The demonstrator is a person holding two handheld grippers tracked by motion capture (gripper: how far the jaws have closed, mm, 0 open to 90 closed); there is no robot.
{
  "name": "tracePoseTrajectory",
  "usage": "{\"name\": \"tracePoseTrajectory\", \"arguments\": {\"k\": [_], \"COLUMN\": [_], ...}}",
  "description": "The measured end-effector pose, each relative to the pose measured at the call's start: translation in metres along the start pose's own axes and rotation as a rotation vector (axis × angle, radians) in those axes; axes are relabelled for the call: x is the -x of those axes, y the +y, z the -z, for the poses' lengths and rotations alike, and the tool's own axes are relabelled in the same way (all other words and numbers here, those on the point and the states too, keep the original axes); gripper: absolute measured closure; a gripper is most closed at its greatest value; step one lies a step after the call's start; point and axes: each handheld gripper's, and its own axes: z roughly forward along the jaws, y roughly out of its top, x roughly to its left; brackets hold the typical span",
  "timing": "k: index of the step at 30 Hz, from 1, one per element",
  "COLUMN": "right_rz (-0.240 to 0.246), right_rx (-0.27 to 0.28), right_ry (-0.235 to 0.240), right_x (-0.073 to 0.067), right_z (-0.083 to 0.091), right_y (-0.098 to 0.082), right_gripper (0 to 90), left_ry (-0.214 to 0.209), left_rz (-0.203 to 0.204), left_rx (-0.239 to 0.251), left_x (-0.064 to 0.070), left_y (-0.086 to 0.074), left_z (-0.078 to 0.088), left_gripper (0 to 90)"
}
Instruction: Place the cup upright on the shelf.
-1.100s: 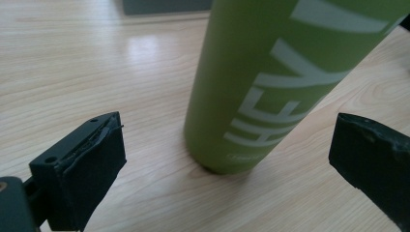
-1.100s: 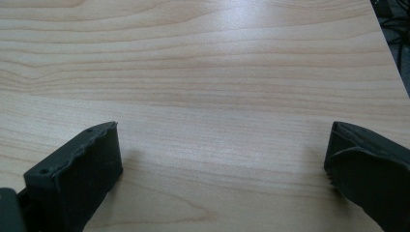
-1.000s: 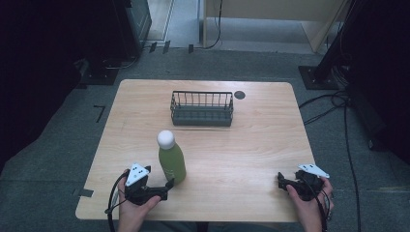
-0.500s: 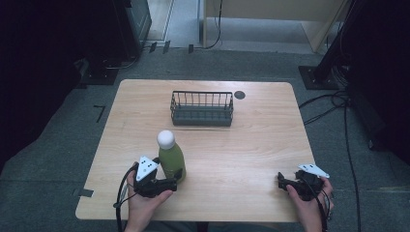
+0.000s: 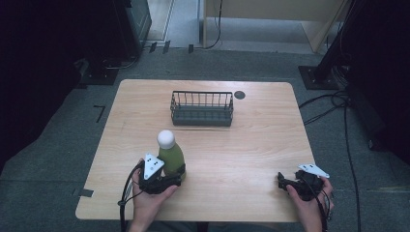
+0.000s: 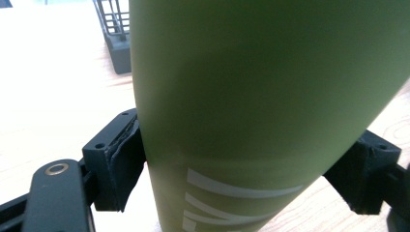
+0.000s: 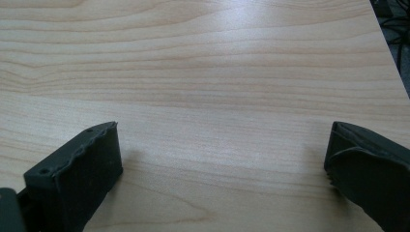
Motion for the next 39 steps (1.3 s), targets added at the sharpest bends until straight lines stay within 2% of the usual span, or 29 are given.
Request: {"name": "tracePoseTrajectory", "arguments": {"k": [4,6,8,13,17,21,27,31,39], "right_rz": [0.000,0.000,0.000,0.000,0.000,0.000,0.000,0.000,0.000], "right_rx": [0.000,0.000,0.000,0.000,0.000,0.000,0.000,0.000,0.001], "right_ry": [0.000,0.000,0.000,0.000,0.000,0.000,0.000,0.000,0.000], "right_x": [0.000,0.000,0.000,0.000,0.000,0.000,0.000,0.000,0.000], "right_z": [0.000,0.000,0.000,0.000,0.000,0.000,0.000,0.000,0.000], "right_y": [0.000,0.000,0.000,0.000,0.000,0.000,0.000,0.000,0.000], "right_gripper": [0.0,0.0,0.0,0.0,0.0,0.0,0.0,0.0,0.0], "left_ry": [0.012,0.028,0.030,0.018,0.021,0.024,0.041,0.035,0.026], "left_rz": [-0.023,-0.048,-0.053,-0.029,-0.017,-0.002,-0.021,-0.017,-0.015], "left_rx": [0.014,0.021,0.023,0.021,0.010,0.034,0.059,0.068,0.074], "left_x": [0.002,0.004,0.004,0.003,0.004,0.004,0.006,0.006,0.002], "left_y": [-0.001,-0.001,-0.001,-0.002,-0.003,-0.003,-0.006,-0.004,0.012], "left_z": [0.000,0.000,0.000,-0.001,-0.005,-0.005,-0.005,-0.006,-0.011], "left_gripper": [19.3,20.1,20.3,19.2,14.0,18.8,20.2,20.3,20.5]}}
